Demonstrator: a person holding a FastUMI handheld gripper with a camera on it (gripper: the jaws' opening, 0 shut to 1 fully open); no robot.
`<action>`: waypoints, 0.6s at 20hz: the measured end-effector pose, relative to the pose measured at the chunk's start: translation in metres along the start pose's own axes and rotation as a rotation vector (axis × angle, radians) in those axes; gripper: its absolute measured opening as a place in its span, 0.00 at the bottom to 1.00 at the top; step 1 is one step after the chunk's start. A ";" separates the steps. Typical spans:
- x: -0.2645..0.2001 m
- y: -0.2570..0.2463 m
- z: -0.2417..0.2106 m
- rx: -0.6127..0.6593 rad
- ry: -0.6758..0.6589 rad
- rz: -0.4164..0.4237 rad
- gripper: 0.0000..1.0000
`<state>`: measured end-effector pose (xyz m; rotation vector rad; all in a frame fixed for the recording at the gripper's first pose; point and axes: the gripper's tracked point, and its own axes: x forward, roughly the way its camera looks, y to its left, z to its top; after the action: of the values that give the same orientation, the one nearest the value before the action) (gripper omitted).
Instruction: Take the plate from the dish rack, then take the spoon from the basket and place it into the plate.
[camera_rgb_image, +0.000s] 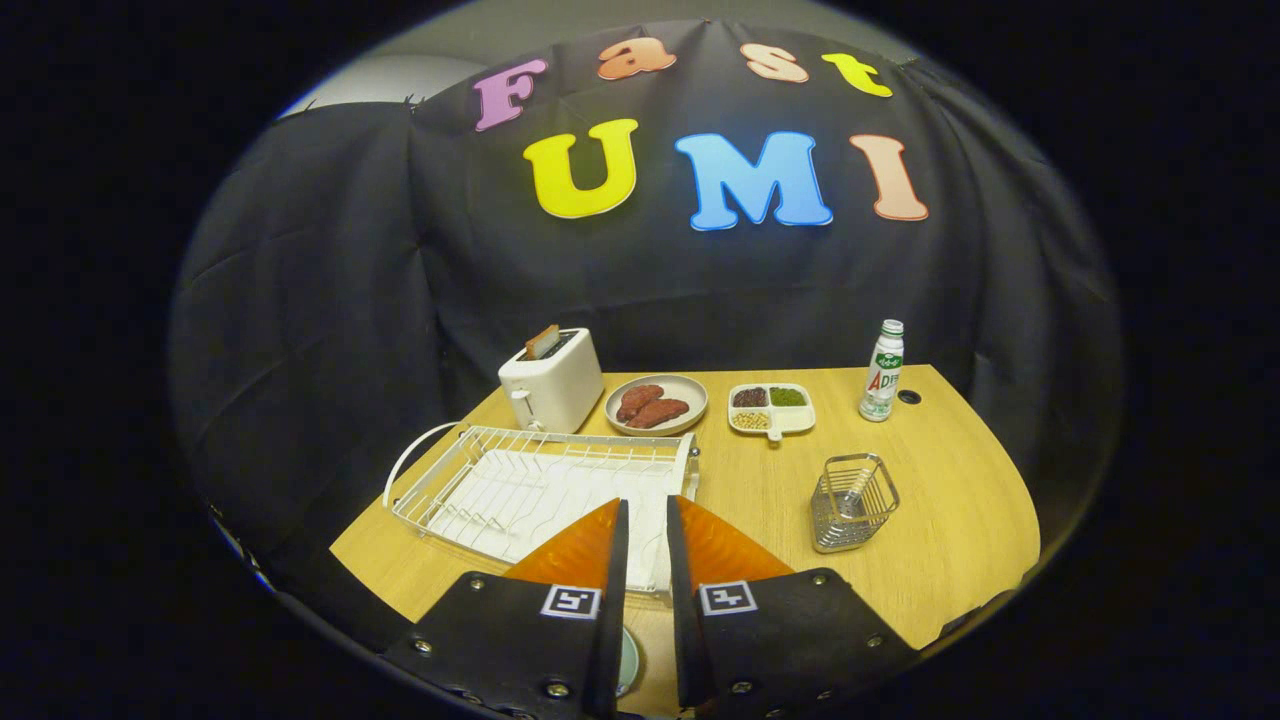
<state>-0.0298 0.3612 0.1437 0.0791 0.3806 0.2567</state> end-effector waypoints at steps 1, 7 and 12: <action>-0.001 -0.009 0.007 0.006 -0.020 -0.012 0.22; -0.024 -0.075 0.071 0.018 -0.196 -0.129 0.22; -0.057 -0.129 0.136 -0.082 -0.391 -0.261 0.29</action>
<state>-0.0003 0.2181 0.2738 -0.0022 -0.0106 -0.0045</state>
